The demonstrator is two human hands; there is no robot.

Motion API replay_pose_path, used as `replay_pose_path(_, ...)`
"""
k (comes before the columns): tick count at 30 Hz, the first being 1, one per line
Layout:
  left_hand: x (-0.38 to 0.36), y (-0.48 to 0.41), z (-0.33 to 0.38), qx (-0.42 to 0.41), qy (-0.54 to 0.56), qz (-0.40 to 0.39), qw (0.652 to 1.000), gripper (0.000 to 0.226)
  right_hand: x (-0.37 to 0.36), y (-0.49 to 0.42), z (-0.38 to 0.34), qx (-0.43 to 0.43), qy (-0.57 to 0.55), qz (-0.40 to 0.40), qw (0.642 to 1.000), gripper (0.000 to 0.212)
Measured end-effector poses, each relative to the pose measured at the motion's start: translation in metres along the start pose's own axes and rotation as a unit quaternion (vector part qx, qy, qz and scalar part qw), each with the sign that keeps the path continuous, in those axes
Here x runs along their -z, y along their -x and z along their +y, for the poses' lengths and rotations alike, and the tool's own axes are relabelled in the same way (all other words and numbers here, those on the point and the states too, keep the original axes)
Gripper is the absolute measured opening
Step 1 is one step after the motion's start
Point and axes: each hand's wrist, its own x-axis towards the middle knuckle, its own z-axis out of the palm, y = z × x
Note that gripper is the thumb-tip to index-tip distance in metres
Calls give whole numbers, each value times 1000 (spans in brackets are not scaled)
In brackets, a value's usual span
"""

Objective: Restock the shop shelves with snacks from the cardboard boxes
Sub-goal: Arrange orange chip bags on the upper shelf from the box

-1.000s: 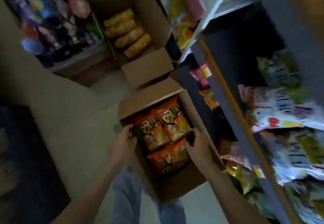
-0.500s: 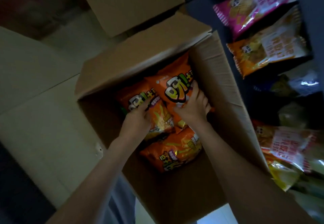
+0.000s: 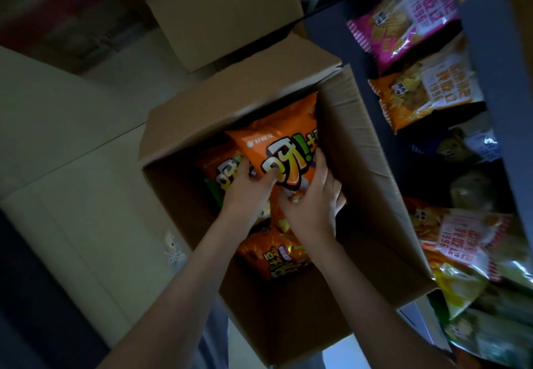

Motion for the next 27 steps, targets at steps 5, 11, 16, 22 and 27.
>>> replay_pose_path(5,-6,12,-10,-39,150,6,988,69,6,28,-9,26,-36,-29,999,101)
replay_pose_path(11,7,13,-27,-34,146,21,989,92,30,36,16,41,-137,-202,969,89)
replay_pose_path(16,21,17,-34,-61,132,-21,989,91,40,36,34,8,-246,-211,946,80)
replay_pose_path(22,49,42,-40,-136,158,-4,978,83,35,15,72,-38,-154,-142,977,54)
replay_pose_path(27,79,48,-25,-219,179,25,959,98,2,4,88,129,215,-325,912,100)
